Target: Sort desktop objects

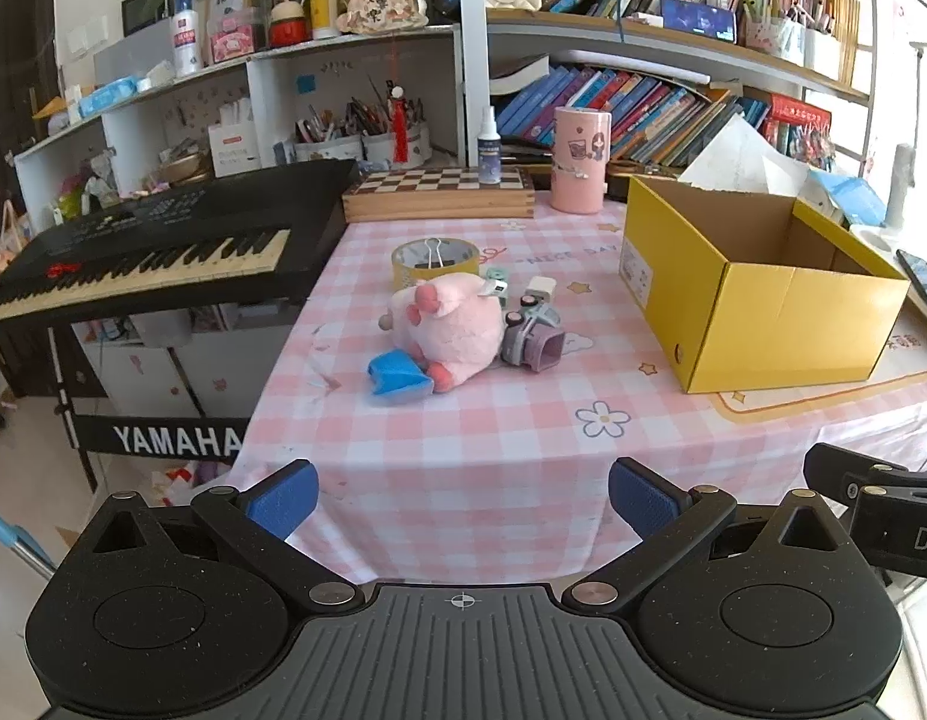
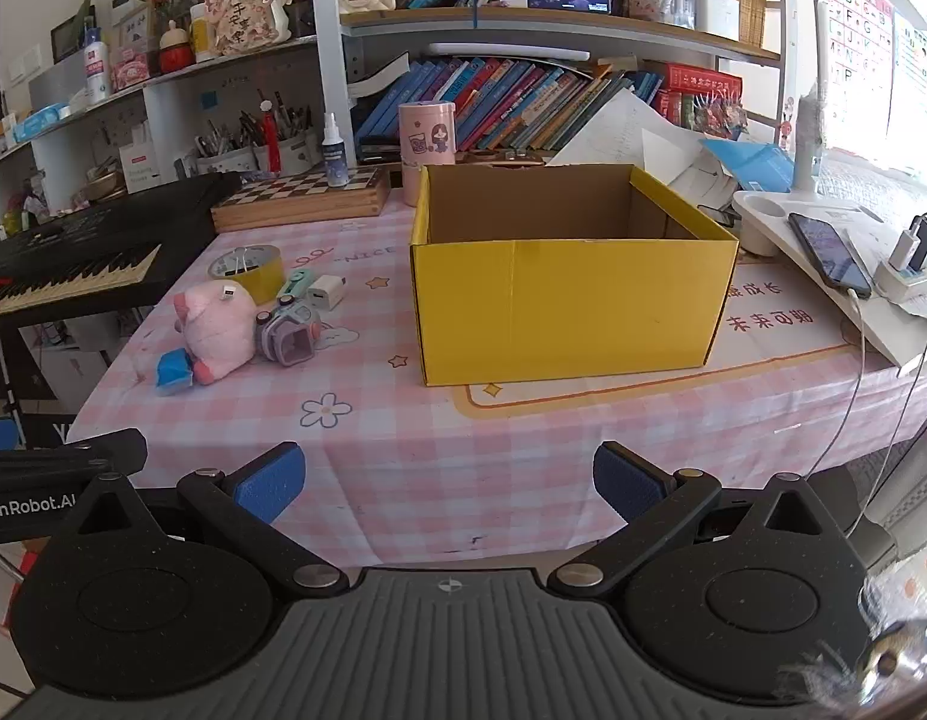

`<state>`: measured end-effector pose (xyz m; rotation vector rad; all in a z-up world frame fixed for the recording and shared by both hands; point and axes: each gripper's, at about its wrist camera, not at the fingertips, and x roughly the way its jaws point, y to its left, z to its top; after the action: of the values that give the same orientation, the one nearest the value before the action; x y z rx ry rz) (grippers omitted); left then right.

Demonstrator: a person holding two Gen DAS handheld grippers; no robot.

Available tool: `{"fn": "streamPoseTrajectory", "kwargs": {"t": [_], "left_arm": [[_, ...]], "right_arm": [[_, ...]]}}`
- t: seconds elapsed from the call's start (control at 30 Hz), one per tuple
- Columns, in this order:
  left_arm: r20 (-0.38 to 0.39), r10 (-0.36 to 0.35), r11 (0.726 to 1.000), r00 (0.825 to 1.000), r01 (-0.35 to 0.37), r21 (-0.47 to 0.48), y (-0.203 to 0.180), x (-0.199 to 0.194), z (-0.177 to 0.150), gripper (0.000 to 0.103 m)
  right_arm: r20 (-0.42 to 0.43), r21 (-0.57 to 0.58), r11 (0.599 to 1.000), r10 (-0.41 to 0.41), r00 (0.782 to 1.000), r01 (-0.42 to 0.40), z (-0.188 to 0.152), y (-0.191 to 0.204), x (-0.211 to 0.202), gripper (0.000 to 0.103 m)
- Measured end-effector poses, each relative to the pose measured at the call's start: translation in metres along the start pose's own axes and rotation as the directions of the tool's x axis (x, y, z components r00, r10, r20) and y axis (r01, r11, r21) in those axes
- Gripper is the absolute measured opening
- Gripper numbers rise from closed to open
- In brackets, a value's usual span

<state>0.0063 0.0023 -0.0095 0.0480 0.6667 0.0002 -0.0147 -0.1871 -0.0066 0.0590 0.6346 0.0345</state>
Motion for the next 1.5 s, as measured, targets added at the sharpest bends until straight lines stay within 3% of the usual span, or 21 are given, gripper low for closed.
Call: {"fn": "streamPoseTrajectory", "kwargs": {"t": [0.47,1.5], "left_arm": [[-0.008,0.004,1.000,1.000,-0.004,-0.005,0.0030,0.0016,0.0010,0.103],[-0.034,0.012,1.000,0.999,-0.012,-0.004,0.0045,0.0054,0.0041,0.103]], "right_arm": [[-0.011,0.010,1.000,-0.020,1.000,0.020,0.0011,-0.0006,0.0046,0.103],[-0.036,0.014,1.000,0.015,0.999,-0.014,0.0025,-0.0001,0.0081,0.102]]}}
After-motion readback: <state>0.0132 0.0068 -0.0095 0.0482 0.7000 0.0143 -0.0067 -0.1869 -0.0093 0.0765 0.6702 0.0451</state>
